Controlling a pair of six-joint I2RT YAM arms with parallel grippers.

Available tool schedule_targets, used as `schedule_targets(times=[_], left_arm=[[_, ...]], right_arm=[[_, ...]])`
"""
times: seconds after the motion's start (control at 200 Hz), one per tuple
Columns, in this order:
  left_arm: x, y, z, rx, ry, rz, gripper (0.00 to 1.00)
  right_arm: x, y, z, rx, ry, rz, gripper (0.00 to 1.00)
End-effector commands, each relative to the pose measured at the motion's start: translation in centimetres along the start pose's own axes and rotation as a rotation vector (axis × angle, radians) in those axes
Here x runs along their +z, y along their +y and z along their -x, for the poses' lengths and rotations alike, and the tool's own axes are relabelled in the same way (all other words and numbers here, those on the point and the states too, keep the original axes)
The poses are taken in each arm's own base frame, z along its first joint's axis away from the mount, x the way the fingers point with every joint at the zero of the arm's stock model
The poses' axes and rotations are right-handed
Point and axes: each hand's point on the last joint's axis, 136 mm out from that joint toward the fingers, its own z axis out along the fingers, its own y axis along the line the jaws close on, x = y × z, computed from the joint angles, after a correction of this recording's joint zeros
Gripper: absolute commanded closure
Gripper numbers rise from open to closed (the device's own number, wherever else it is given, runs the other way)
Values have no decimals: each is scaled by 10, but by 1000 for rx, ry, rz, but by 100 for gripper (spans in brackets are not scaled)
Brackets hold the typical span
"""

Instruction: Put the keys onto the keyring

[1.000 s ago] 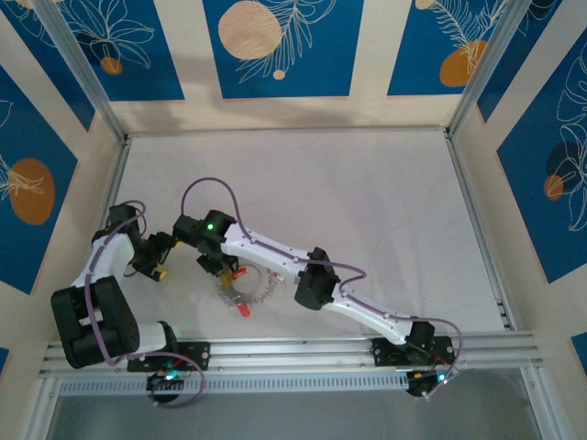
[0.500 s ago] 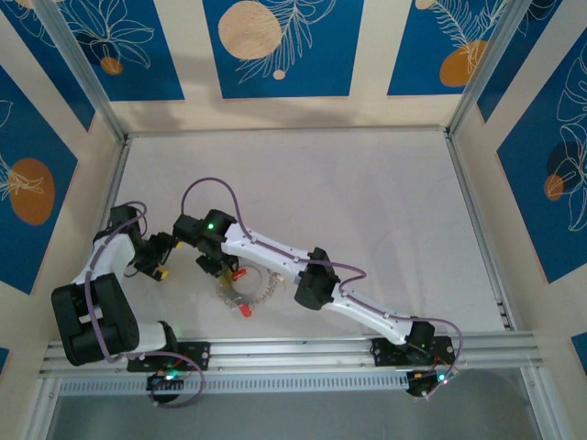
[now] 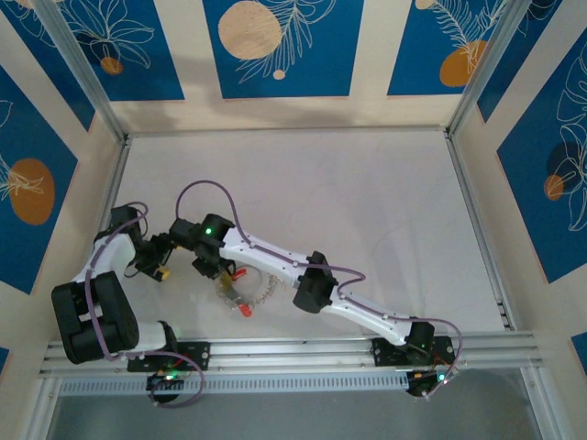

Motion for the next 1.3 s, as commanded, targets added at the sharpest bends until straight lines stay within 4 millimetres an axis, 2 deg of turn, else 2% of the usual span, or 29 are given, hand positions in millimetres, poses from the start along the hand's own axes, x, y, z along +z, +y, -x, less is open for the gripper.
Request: schedule_targets(times=[0.0, 0.735, 0.955, 1.155, 1.19, 1.295], left_arm=[[5, 4, -3, -10, 33, 3, 28], [9, 3, -4, -3, 49, -5, 30], [9, 4, -4, -1, 49, -3, 30], [11, 2, -7, 22, 53, -7, 31], [12, 2, -10, 29, 60, -1, 32], [16, -2, -25, 59, 104, -19, 47]], right_arm=[[6, -6, -6, 24, 30, -18, 76], [10, -14, -8, 53, 44, -31, 78], [9, -23, -6, 82, 40, -58, 75], [-3, -25, 2, 93, -14, -79, 70], [-4, -27, 4, 100, -19, -75, 70], [-1, -30, 2, 121, 1, -58, 71]])
